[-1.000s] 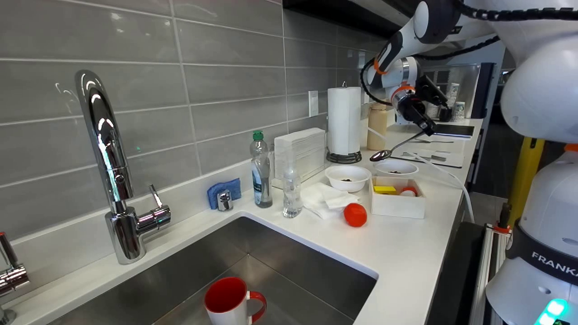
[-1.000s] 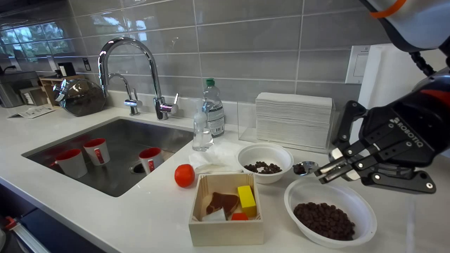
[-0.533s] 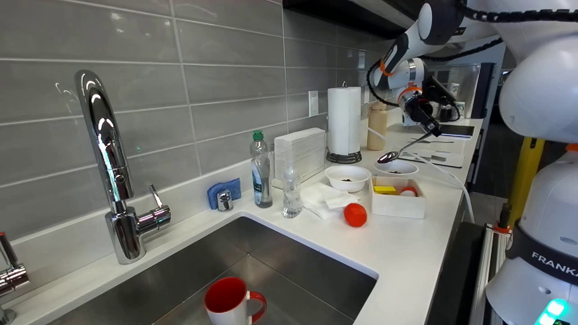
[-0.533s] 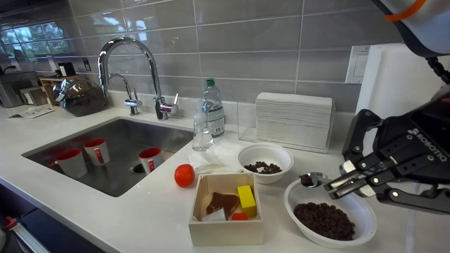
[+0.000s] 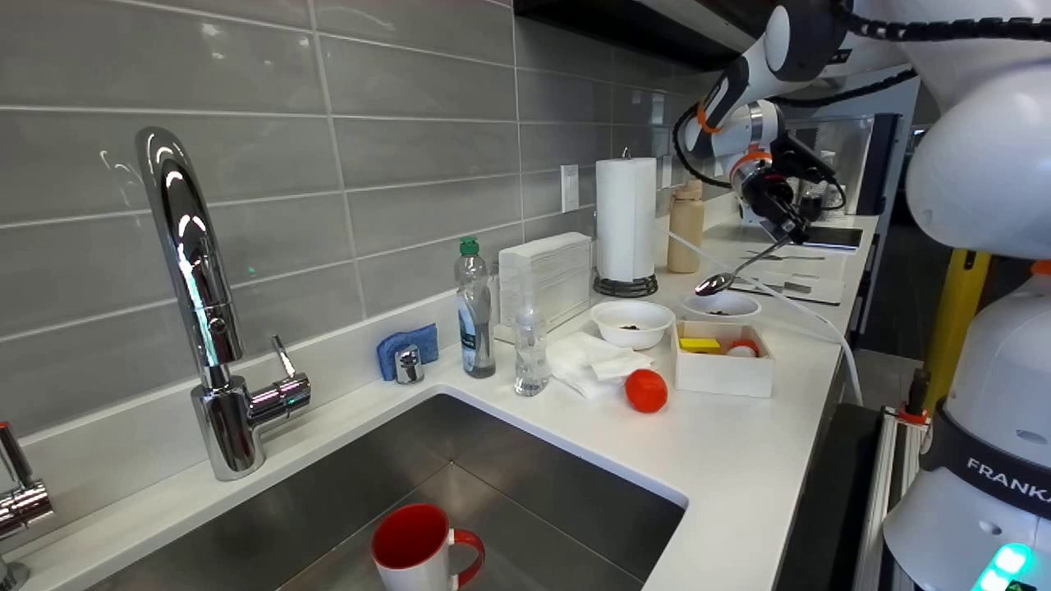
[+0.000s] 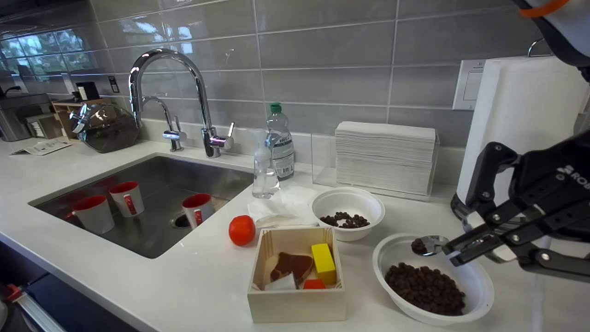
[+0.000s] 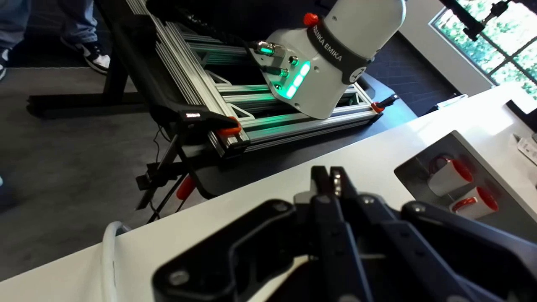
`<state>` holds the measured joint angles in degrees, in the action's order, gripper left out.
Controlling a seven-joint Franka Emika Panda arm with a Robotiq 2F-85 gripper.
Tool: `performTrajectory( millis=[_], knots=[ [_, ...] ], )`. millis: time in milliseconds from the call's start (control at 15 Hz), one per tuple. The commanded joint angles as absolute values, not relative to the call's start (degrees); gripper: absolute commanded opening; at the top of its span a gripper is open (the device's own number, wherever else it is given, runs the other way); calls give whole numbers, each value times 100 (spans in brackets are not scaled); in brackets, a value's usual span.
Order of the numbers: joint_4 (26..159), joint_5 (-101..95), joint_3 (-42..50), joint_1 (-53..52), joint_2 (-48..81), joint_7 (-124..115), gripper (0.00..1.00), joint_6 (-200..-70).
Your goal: Use the spoon to move some of the brown objects to the other bowl
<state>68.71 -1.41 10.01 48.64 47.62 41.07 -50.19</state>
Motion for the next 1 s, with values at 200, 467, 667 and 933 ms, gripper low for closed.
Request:
performTrajectory(
  millis=[200, 467, 667, 933],
  knots=[
    [6510, -308, 938, 4856, 4806, 3568, 1, -4856],
    [6432, -458, 894, 4822, 4784, 3434, 1, -4811],
    [6383, -609, 885, 4782, 4739, 3354, 1, -4782],
    [6395, -810, 948, 4681, 4658, 3559, 1, -4709]
  ],
)
